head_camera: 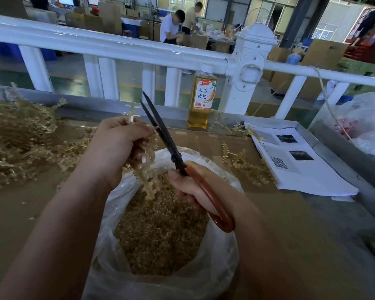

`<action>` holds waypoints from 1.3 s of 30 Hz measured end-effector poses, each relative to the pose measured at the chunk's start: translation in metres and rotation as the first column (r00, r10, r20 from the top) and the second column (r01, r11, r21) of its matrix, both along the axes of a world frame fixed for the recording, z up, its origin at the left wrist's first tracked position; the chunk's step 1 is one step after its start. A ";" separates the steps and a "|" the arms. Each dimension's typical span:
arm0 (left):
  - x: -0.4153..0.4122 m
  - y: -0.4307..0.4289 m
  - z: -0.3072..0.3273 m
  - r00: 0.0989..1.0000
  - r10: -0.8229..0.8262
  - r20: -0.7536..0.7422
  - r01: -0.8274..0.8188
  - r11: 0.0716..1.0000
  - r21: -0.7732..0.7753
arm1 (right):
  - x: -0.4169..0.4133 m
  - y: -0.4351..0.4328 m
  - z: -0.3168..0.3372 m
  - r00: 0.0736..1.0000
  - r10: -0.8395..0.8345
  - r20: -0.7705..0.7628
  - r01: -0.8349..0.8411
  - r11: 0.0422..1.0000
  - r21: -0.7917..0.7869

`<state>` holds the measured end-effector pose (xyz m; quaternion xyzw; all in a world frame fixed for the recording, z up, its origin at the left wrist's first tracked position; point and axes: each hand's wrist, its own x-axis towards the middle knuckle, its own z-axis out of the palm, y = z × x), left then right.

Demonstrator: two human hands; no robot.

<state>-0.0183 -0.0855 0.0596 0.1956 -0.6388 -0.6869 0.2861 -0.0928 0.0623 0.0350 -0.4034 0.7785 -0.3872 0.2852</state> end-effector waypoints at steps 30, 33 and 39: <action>0.004 -0.004 0.003 0.988 -0.151 -0.019 0.152 0.986 0.066 | 0.006 0.002 0.004 0.997 0.021 0.075 -0.017 0.998 -0.066; 0.001 -0.002 0.002 0.993 -0.111 -0.033 0.113 0.990 0.083 | 0.007 0.001 0.003 0.997 -0.006 0.081 0.013 0.997 -0.080; 0.000 -0.002 0.001 0.992 -0.123 -0.035 0.125 0.991 0.054 | 0.007 0.001 0.004 0.998 -0.014 0.059 0.018 0.997 -0.073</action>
